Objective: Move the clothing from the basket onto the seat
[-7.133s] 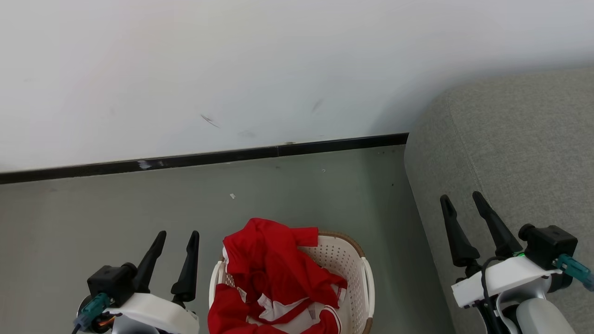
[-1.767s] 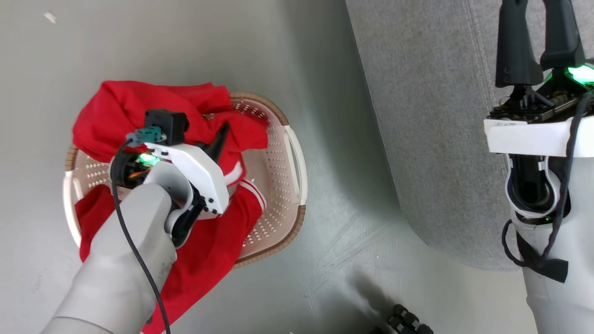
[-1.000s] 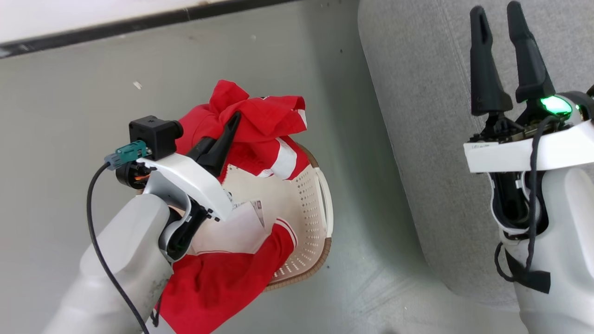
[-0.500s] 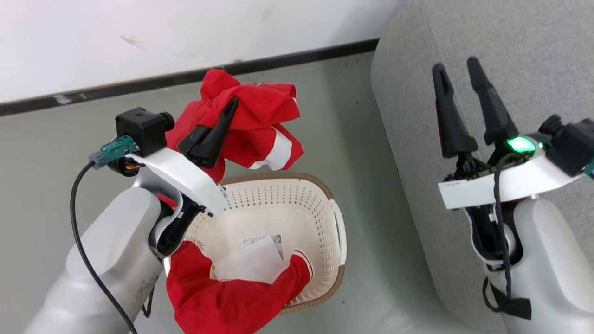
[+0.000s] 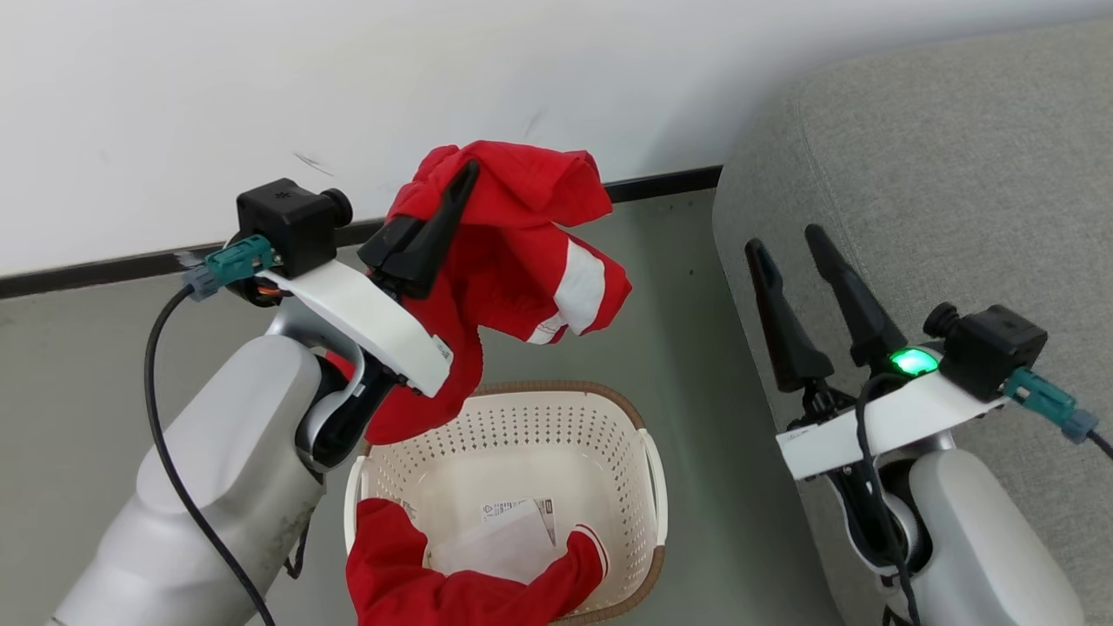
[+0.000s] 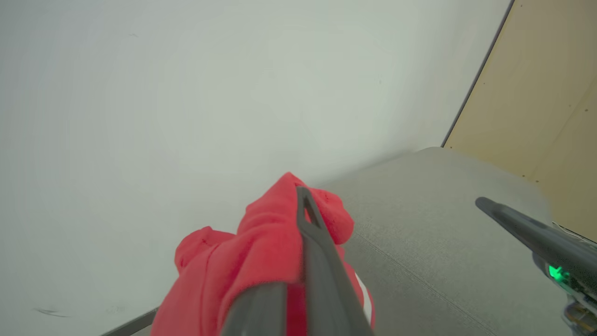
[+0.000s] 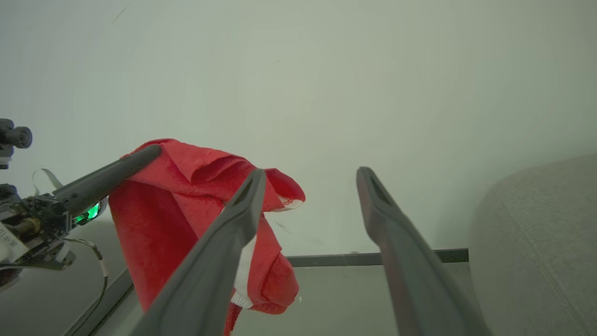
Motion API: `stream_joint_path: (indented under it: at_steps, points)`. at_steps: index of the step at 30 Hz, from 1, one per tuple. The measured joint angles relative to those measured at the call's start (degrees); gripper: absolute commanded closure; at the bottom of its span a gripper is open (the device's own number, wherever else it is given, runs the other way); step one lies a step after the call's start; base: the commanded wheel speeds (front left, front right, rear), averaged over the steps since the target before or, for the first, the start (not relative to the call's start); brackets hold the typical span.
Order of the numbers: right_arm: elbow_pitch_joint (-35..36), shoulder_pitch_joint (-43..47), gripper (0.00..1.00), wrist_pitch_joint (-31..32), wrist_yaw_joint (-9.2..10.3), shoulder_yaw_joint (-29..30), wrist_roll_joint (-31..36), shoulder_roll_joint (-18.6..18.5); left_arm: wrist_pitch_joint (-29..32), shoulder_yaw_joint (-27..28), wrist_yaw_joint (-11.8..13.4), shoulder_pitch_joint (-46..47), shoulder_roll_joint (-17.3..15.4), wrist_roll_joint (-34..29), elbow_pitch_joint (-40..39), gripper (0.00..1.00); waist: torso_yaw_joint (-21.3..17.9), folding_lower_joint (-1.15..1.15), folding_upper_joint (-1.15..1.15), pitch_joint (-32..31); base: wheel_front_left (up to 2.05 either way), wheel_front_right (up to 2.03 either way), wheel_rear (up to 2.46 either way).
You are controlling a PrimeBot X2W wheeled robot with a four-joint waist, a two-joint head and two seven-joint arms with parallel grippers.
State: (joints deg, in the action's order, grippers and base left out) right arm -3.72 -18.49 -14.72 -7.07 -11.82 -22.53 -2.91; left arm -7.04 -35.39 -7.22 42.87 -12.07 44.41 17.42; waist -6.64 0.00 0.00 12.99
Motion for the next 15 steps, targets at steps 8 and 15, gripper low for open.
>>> stream_joint_path:
  at_steps: [8, 15]
  points:
    - [-3.9, 2.2, 0.00, 0.0, 0.00, -4.6, 0.2, -1.0, 1.5, -1.4, 0.5, -0.4, 1.8, 0.5, -0.7, 1.00, 1.3, 0.00, 0.00, -3.3, 0.00, 0.00, 0.00]
    - [-7.5, 2.7, 0.00, 0.0, 0.00, -9.8, 1.0, -3.0, 2.8, -2.6, 0.6, -1.9, 3.4, 1.8, -1.8, 1.00, 2.4, 0.00, 0.00, -5.5, 0.00, 0.00, 0.00]
